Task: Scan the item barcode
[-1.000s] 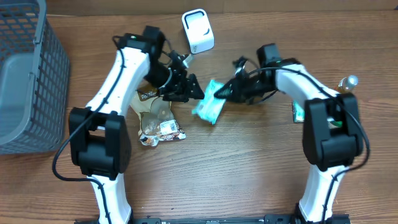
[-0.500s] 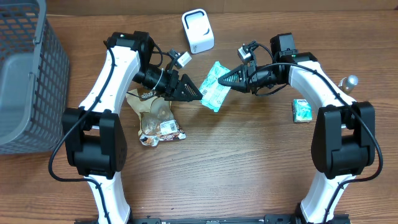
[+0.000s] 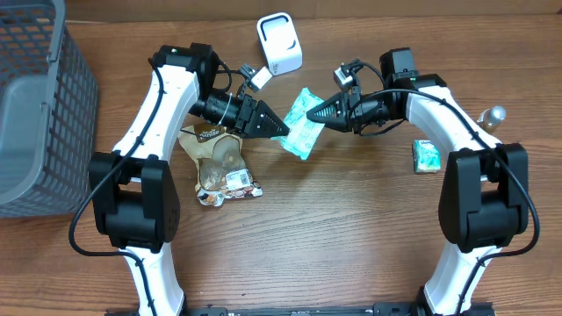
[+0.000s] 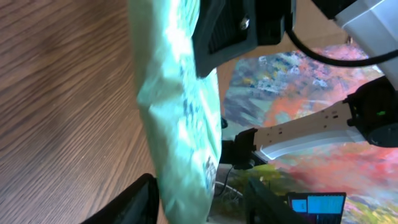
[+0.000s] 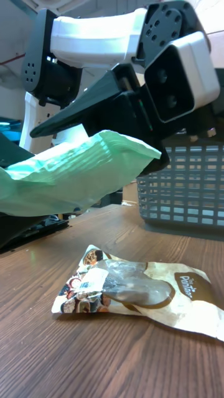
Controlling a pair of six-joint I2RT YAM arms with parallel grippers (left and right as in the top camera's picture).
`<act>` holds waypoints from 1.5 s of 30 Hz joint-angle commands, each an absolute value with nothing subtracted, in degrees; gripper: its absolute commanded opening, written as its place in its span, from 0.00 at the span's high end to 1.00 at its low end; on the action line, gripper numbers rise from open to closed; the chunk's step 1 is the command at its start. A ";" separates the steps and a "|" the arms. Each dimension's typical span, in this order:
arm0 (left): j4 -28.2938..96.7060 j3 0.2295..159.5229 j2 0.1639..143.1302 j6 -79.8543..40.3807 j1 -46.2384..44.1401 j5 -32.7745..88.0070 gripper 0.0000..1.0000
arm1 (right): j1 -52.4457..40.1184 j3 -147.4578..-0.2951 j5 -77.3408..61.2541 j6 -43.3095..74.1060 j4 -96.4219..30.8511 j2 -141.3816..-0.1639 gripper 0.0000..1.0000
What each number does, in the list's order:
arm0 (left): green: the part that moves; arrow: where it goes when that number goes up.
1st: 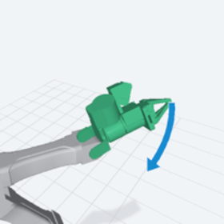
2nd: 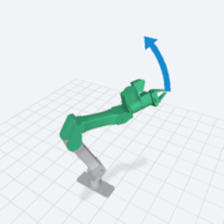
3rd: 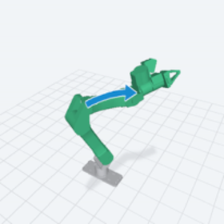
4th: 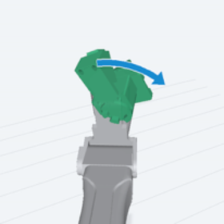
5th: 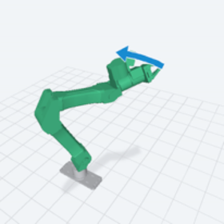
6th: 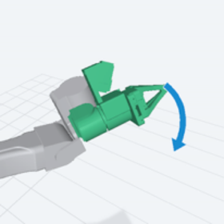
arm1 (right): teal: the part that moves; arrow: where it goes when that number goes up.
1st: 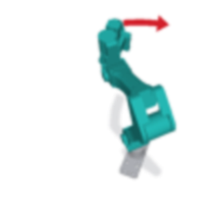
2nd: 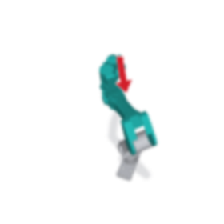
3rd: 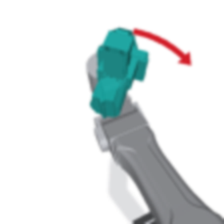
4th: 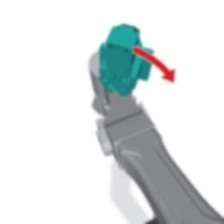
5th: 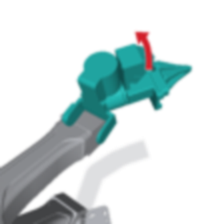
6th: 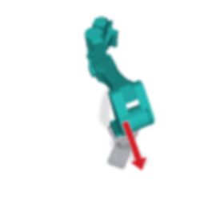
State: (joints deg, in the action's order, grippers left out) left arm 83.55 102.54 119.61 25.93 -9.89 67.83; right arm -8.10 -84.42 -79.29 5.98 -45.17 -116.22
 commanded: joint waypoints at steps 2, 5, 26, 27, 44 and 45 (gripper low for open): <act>83.46 103.77 119.46 28.10 -10.63 70.52 0.53 | -10.02 -85.62 -81.52 5.48 -45.08 -114.43 0.96; 83.46 103.77 119.46 28.10 -10.66 70.52 0.55 | -10.76 -85.62 -81.52 5.50 -44.21 -114.43 0.96; 84.82 103.77 119.46 28.12 -10.63 70.54 0.96 | -11.09 -85.62 -81.08 5.56 -35.64 -114.43 0.56; 84.82 103.77 119.46 28.12 -10.63 70.52 0.96 | -11.09 -85.62 -81.08 5.54 -35.68 -114.43 0.60; 85.21 103.77 119.46 26.76 -10.59 68.64 0.22 | -10.76 -85.62 -81.06 5.54 -35.57 -114.43 0.96; 85.36 103.77 119.46 26.76 -10.59 68.55 0.22 | -10.76 -85.62 -81.08 5.54 -35.59 -114.43 0.96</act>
